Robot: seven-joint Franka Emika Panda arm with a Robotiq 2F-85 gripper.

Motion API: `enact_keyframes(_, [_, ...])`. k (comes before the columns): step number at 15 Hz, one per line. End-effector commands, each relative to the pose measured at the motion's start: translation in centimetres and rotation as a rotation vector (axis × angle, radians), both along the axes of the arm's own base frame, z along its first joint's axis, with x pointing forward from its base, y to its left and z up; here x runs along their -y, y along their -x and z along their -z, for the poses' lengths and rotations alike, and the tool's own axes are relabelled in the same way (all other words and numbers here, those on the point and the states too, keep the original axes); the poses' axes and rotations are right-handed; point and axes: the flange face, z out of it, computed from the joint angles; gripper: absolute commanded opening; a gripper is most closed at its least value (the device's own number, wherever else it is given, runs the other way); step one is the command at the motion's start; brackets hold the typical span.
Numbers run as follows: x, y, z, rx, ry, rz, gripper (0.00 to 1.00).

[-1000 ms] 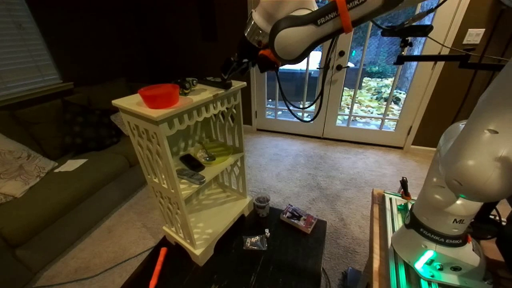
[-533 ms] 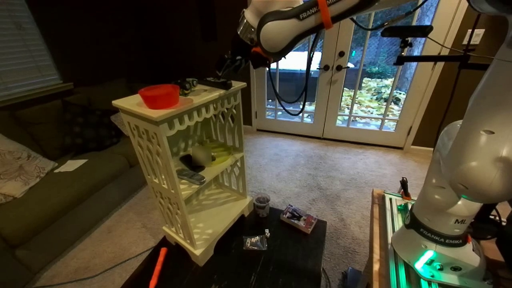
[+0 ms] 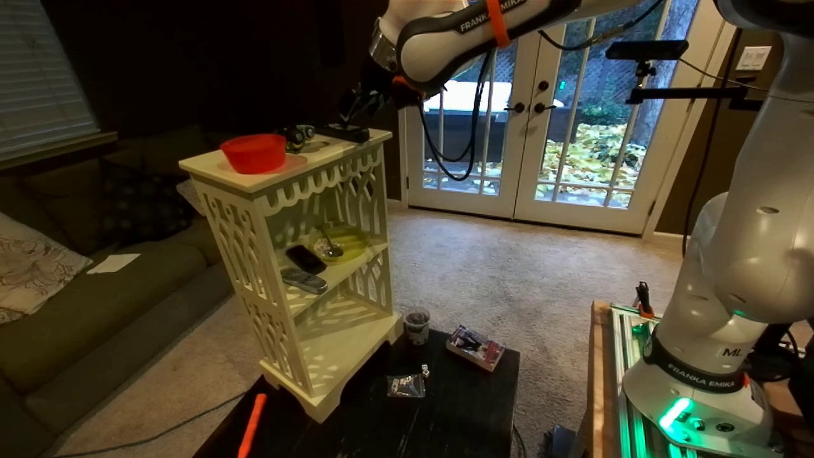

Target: Put the remote control on the top shelf.

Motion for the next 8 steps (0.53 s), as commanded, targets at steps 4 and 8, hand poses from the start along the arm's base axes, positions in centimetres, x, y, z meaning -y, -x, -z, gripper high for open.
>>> enact_keyframes(4, [0.8, -1.5, 1.5, -0.019, 0.019, 0.037, 1.00])
enact_keyframes(8, [1.0, -2.3, 3.6, -0.053, -0.004, 0.040, 1.00])
